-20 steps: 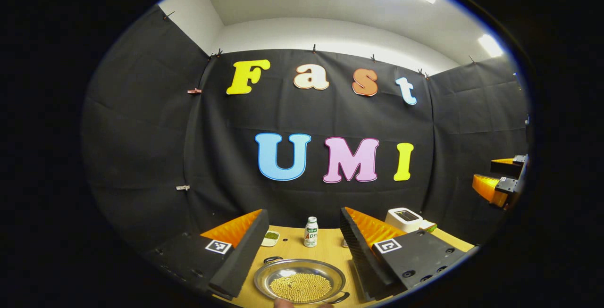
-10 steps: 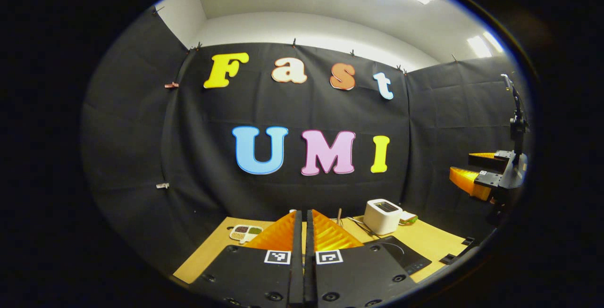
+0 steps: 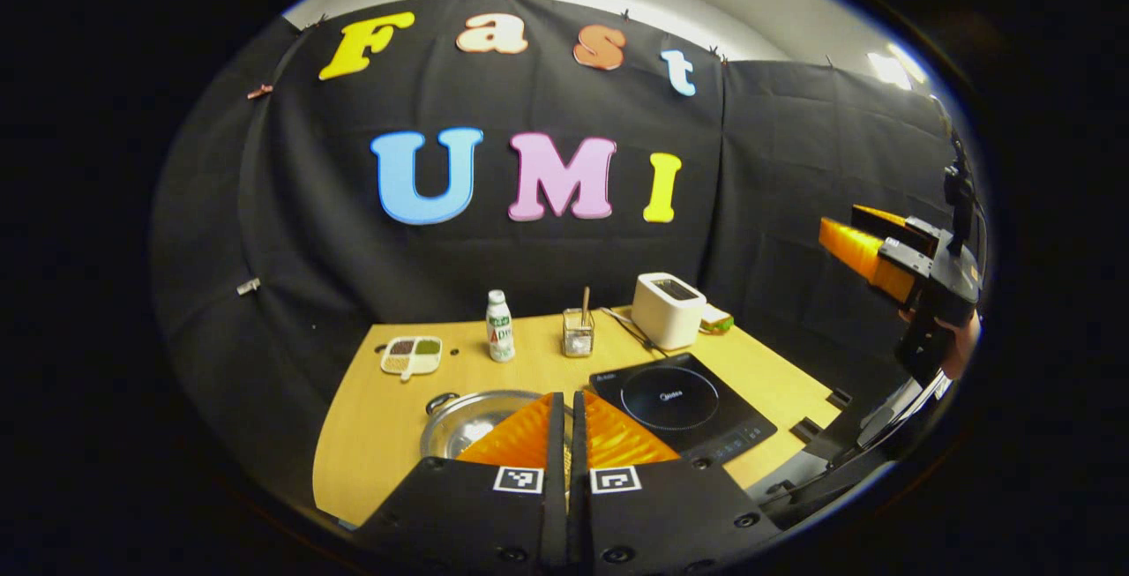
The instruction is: First push the handle of the pot to place it horizontally, then grasp the pot with both hands and set it on the induction cooktop.
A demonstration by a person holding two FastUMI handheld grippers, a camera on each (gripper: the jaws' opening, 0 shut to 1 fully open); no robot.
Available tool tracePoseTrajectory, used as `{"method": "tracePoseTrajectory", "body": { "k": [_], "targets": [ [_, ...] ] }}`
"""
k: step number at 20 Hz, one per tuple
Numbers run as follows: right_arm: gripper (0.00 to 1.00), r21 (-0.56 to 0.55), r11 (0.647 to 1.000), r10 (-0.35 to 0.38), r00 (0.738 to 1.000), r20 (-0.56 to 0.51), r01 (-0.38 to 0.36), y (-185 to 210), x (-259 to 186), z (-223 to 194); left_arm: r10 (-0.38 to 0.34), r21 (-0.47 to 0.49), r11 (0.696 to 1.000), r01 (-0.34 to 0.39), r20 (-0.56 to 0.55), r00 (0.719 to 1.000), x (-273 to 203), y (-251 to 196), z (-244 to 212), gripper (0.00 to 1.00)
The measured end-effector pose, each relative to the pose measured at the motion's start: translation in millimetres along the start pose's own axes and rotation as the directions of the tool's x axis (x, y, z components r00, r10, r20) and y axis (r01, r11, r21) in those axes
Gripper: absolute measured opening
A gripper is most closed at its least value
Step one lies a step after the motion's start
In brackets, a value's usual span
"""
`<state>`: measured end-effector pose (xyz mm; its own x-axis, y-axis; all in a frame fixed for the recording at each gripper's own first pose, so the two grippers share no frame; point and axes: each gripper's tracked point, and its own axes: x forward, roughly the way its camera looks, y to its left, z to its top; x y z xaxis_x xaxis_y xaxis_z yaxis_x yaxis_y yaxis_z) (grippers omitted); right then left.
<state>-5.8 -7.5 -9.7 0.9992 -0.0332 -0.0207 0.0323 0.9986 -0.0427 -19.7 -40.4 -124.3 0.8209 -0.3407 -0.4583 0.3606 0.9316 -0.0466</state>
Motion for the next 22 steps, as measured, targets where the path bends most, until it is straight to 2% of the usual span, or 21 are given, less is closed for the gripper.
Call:
{"method": "tracePoseTrajectory", "body": {
  "k": [3, 5, 8, 11, 17, 22],
  "targets": [
    [0.98, -0.004, 1.0, -0.012, 1.0, 0.0, 0.012, -4.2, -0.2, -0.7, -0.062, -0.034, 0.998, 0.058, -0.153, 0.986, 8.2, -6.9, -39.4, 0.05],
    [0.98, -0.007, 1.0, -0.018, 1.0, -0.006, 0.018, -7.6, -0.4, -3.6, -0.103, -0.063, 0.994, 0.09, -0.256, 0.961, 15.5, -12.7, -68.1, 0.05],
    [0.98, -0.012, 1.0, -0.023, 1.0, -0.013, 0.023, -9.9, -0.4, -5.7, -0.123, -0.081, 0.992, 0.1, -0.387, 0.914, 19.8, -15.4, -104.3, 0.05],
    [0.98, -0.017, 0.999, -0.03, 0.999, -0.015, 0.03, -12.6, 0.5, -6.8, -0.145, -0.086, 0.989, 0.117, -0.511, 0.847, 22.5, -17.8, -140.9, 0.05],
    [0.98, -0.021, 0.999, -0.051, 0.998, -0.026, 0.051, -21.7, 2.2, -11.6, -0.182, -0.132, 0.983, 0.126, -0.705, 0.686, 35.6, -12.2, -210.0, 0.05],
    [0.98, -0.033, 0.997, -0.072, 0.997, -0.043, 0.07, -30.4, 0.0, -18.4, -0.179, -0.137, 0.984, 0.115, -0.784, 0.594, 55.1, -3.2, -240.5, 0.05]
  ]
}}
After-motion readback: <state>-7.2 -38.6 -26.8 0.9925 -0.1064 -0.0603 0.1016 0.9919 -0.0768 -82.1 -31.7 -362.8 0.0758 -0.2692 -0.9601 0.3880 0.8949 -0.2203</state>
